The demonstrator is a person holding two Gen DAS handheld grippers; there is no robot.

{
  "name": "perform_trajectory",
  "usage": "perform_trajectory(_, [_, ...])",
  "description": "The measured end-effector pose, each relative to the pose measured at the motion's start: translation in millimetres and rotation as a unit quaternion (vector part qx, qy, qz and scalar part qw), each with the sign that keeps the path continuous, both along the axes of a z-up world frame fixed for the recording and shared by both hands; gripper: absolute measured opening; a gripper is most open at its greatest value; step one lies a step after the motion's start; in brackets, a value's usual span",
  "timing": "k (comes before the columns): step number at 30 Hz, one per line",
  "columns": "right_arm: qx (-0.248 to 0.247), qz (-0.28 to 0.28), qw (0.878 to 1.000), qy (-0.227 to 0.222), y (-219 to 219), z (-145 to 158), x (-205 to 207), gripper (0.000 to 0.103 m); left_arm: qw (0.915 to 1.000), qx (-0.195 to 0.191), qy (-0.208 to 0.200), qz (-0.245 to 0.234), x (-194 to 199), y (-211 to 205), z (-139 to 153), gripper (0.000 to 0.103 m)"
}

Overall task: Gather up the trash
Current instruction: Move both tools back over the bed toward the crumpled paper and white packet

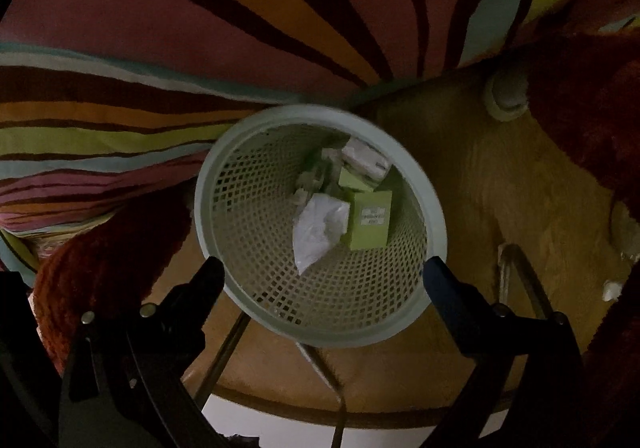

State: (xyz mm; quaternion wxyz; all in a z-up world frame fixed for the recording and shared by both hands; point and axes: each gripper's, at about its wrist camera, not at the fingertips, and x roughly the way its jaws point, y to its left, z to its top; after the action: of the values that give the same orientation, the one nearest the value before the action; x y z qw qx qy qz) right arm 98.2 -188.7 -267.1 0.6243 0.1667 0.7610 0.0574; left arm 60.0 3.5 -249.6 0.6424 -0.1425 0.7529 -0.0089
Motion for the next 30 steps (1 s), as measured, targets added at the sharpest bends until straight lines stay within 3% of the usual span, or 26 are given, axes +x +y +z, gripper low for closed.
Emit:
perform_trajectory(9, [-0.03,0.05,0.991,-0.122,10,62,-2,0.095,0.9979,0.019,-0.062,0.005,-1,3,29,0.086])
perform_trajectory(14, [-0.053,0.067,0.976,-0.199,8,101,-3,0.095,0.992,0.038,-0.12,-0.003,-2,5,59,0.086])
perform_trajectory(22, [-0.084,0.061,0.945,-0.309,1,153,4,0.095,0.9711,0.076,-0.227,-0.004,3,16,114,0.086])
perform_trajectory(30, [-0.094,0.055,0.923,-0.369,-1,177,23,0.095,0.9479,0.09,-0.306,0.004,31,31,158,0.086])
